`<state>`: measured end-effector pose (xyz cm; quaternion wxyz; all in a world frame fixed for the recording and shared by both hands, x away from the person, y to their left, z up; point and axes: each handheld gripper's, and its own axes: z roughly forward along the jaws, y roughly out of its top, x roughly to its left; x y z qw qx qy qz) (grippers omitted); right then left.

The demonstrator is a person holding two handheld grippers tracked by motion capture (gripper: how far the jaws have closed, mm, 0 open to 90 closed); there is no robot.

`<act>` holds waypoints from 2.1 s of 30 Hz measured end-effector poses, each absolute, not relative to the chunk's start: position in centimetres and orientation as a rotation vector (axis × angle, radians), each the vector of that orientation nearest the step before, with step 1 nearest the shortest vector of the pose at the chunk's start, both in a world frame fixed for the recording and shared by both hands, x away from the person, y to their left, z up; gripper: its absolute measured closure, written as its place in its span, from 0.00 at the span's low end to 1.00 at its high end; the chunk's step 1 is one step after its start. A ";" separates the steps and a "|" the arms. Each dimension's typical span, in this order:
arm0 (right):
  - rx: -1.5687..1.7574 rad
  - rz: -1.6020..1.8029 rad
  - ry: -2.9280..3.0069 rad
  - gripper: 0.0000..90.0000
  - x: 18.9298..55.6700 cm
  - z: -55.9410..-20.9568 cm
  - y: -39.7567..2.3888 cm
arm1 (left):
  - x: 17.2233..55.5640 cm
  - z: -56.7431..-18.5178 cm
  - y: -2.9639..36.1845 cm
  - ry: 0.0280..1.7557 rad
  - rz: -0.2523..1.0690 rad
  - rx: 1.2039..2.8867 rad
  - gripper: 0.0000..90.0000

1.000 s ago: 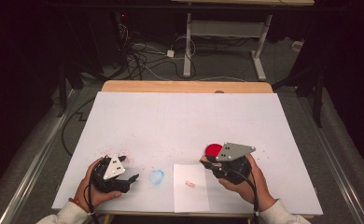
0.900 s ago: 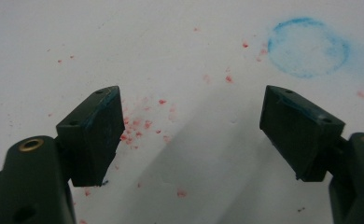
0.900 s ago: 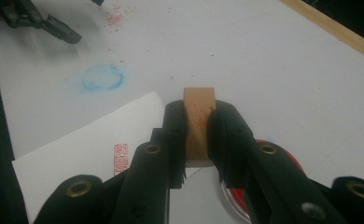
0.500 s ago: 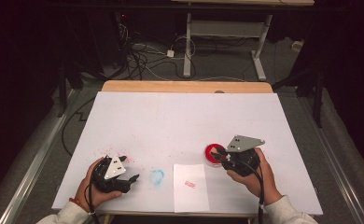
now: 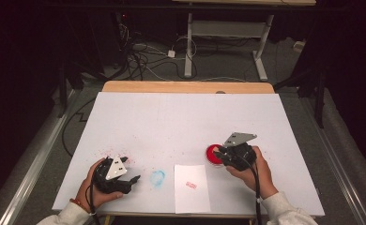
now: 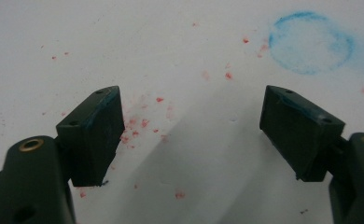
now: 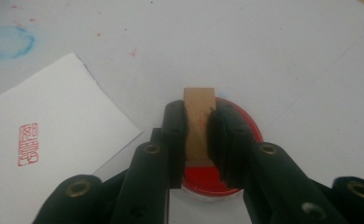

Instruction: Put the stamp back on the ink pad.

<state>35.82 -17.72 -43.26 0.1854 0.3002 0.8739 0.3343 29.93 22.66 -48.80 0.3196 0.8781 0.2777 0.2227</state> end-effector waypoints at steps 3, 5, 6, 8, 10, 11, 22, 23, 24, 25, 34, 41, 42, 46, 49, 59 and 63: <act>0.855 0.915 2.474 0.84 36.2 -43.9 -17.5 | 29.9 -48.8 22.7 0.729 0.585 2.312 0.23; 0.856 0.890 2.486 0.84 36.4 -44.3 -17.4 | 29.9 -48.8 22.7 0.728 0.585 2.313 0.23; 0.865 0.883 2.486 0.84 36.5 -44.5 -17.3 | 29.9 -48.8 22.7 0.728 0.585 2.313 0.23; 0.870 0.871 2.490 0.84 36.7 -44.7 -17.3 | 29.9 -48.8 22.7 0.729 0.584 2.312 0.23; 0.869 0.859 2.492 0.84 36.8 -45.0 -17.3 | 30.0 -48.9 22.7 0.730 0.582 2.315 0.23; 0.877 0.858 2.495 0.84 36.8 -45.0 -17.3 | 30.0 -48.9 22.7 0.729 0.580 2.316 0.23; 0.898 0.849 2.506 0.84 37.2 -45.5 -17.6 | 29.9 -48.9 22.7 0.727 0.581 2.318 0.23; 0.898 0.850 2.506 0.84 37.2 -45.5 -17.6 | 29.9 -48.9 22.7 0.727 0.580 2.319 0.23; 0.900 0.848 2.506 0.84 37.2 -45.5 -17.6 | 29.9 -48.9 22.7 0.727 0.579 2.319 0.23; 0.900 0.850 2.506 0.84 37.2 -45.5 -17.6 | 29.9 -48.9 22.7 0.727 0.579 2.319 0.23; 0.900 0.858 2.500 0.76 37.2 -45.5 -17.6 | 29.9 -48.9 22.7 0.728 0.580 2.320 0.23; 0.912 0.886 2.490 0.72 37.1 -45.2 -17.9 | 29.9 -48.9 22.7 0.728 0.579 2.321 0.23; 0.914 0.888 2.492 0.74 37.1 -45.2 -17.9 | 29.9 -48.9 22.7 0.728 0.580 2.321 0.23; 0.923 0.900 2.499 0.74 37.2 -45.3 -18.0 | 29.9 -48.9 22.7 0.728 0.582 2.321 0.23; 0.923 0.934 2.492 0.72 37.2 -45.2 -18.2 | 29.9 -48.9 22.7 0.728 0.583 2.321 0.23; 0.942 1.015 2.476 0.66 37.2 -45.1 -18.4 | 29.9 -48.8 22.7 0.730 0.585 2.321 0.23; 0.932 1.051 2.460 0.65 37.1 -45.0 -18.4 | 29.9 -48.8 22.7 0.731 0.584 2.320 0.23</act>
